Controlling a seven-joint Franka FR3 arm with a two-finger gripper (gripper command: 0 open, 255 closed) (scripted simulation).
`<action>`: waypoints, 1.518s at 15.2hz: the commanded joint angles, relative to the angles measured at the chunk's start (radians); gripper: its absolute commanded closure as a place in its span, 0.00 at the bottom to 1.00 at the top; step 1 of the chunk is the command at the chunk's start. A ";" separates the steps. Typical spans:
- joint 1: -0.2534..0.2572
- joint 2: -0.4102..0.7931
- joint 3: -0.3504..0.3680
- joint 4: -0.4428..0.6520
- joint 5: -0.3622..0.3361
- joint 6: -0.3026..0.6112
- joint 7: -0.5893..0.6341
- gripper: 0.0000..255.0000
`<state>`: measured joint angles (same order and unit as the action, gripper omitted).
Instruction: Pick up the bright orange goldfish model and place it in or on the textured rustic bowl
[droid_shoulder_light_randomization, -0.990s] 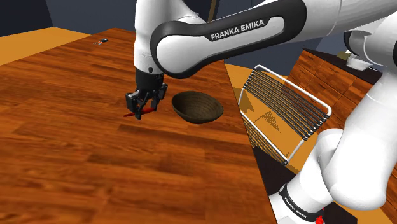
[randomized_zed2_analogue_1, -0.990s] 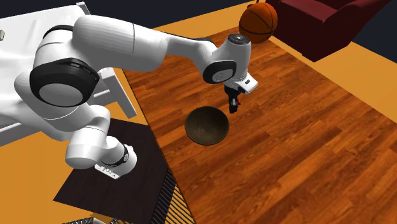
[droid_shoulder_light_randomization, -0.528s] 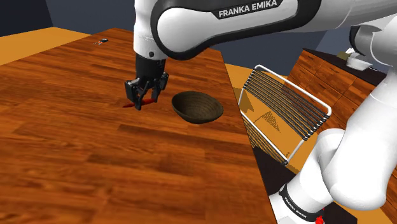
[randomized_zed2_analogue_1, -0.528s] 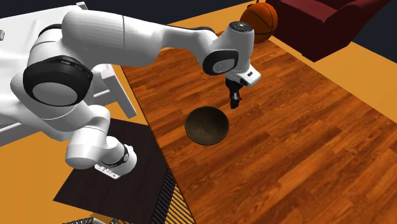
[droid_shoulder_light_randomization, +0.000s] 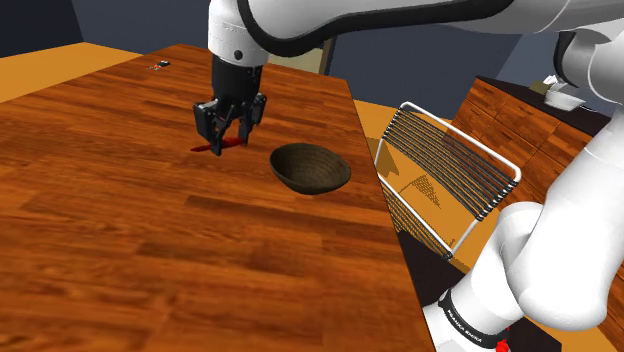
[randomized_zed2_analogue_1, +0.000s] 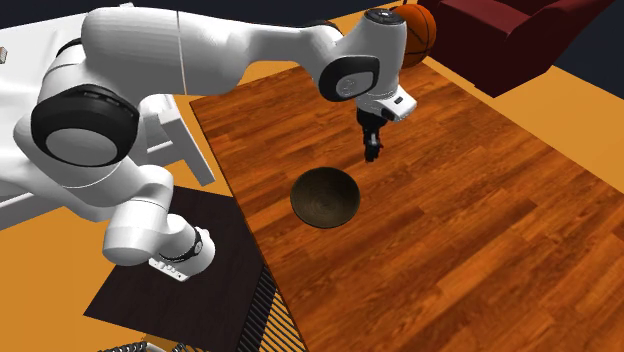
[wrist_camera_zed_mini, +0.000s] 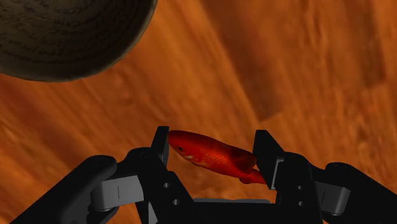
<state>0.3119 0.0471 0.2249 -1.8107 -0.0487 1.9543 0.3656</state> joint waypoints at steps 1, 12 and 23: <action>0.000 -0.002 0.000 0.025 0.001 -0.027 -0.002 1.00; -0.029 -0.154 -0.030 -0.061 0.040 -0.088 -0.073 1.00; -0.078 -0.516 -0.151 -0.407 0.072 -0.102 -0.256 1.00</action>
<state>0.2383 -0.4369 0.0870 -2.1843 0.0239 1.8527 0.1283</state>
